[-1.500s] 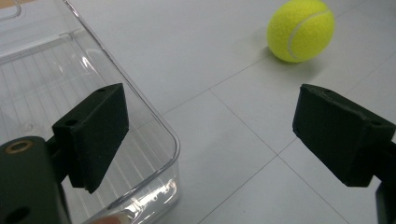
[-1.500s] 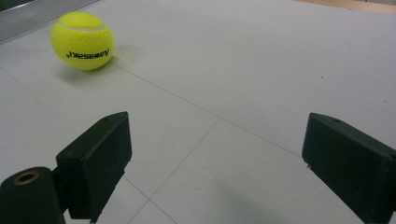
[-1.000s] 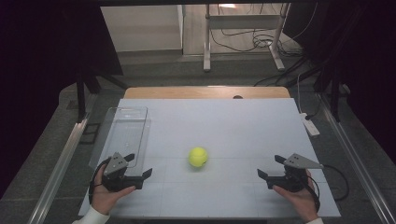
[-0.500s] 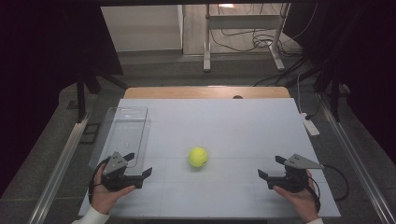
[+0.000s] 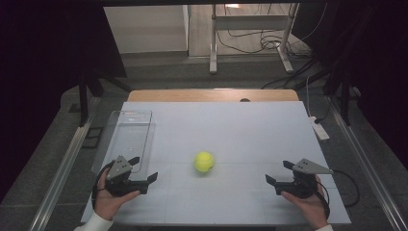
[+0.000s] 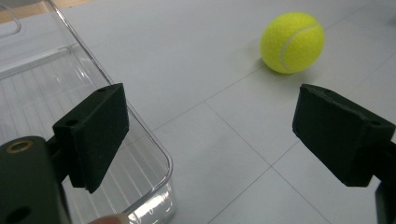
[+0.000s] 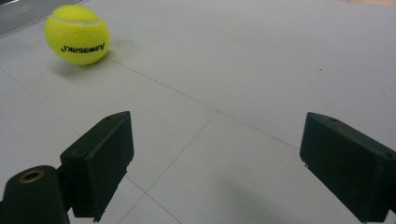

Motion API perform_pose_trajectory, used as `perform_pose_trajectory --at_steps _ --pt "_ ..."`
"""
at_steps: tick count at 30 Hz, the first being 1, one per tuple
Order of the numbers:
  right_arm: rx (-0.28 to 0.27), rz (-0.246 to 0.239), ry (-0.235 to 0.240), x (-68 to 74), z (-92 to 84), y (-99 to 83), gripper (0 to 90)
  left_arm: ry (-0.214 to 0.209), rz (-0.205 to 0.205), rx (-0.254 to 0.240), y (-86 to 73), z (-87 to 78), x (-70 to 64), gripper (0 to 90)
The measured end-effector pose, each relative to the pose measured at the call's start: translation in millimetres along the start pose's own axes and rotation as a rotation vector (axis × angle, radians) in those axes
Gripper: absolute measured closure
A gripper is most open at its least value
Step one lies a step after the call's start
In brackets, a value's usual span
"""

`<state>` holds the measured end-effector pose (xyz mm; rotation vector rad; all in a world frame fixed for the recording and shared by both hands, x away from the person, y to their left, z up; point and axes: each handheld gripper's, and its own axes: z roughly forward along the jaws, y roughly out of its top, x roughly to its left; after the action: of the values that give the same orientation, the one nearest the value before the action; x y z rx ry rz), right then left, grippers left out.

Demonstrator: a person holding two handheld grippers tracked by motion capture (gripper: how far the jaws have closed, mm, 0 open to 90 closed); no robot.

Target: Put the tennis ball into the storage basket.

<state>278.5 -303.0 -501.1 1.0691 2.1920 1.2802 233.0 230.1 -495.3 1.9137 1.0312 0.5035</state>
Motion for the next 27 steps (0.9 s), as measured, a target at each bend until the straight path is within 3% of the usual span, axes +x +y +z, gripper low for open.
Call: perform_pose_trajectory --at_steps 27 --pt "0.009 0.004 -0.004 -1.9 0.8 -1.3 10.4 -0.065 0.032 0.039 27.3 3.9 -7.0 11.7"
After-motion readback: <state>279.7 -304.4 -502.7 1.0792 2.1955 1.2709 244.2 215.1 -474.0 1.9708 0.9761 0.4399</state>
